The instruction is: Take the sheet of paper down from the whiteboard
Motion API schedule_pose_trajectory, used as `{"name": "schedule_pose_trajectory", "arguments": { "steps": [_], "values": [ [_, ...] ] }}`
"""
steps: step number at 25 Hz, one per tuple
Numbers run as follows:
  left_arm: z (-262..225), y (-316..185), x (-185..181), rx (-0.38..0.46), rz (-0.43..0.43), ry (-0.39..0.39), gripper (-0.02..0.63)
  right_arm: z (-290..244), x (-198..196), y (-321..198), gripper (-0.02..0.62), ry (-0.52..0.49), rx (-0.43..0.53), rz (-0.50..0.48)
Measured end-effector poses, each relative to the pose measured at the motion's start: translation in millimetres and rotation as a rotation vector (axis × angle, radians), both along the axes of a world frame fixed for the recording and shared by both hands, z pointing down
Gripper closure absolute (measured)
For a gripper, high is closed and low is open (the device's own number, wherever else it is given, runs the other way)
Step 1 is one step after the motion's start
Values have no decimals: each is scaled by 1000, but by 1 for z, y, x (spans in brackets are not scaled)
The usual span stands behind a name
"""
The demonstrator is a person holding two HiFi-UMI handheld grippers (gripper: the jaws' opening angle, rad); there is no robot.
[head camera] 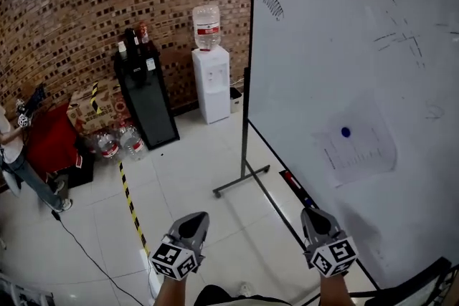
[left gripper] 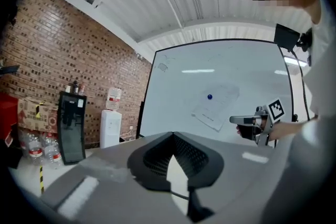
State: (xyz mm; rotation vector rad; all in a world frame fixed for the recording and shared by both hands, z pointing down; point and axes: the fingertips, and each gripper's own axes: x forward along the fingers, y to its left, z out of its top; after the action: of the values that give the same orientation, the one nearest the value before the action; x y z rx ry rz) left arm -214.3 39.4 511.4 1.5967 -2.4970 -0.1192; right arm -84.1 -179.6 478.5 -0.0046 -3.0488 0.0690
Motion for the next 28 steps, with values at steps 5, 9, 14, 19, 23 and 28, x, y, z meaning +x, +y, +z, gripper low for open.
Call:
{"name": "schedule_pose_trajectory", "arguments": {
  "steps": [5,9,14,19,23,28],
  "values": [
    [-4,-72,-31,5,153,-11,603,-4,8,-55,594,4,14,172],
    [-3,-141,-53,23,316,-14,603,-4,18,-89,594,14,37,334],
    [-9,-233,-72,19,581,-52,603,-18,35,-119,594,-10,44,617],
    [-23,-295,-62,25,802,-83,603,-36,54,-137,594,-33,63,843],
    [-30,-321,-45,35,911,-112,603,-43,76,-135,594,-49,69,965],
    [-47,-339,-21,60,959,-138,603,-48,107,-125,594,-64,69,1042]
  ]
}}
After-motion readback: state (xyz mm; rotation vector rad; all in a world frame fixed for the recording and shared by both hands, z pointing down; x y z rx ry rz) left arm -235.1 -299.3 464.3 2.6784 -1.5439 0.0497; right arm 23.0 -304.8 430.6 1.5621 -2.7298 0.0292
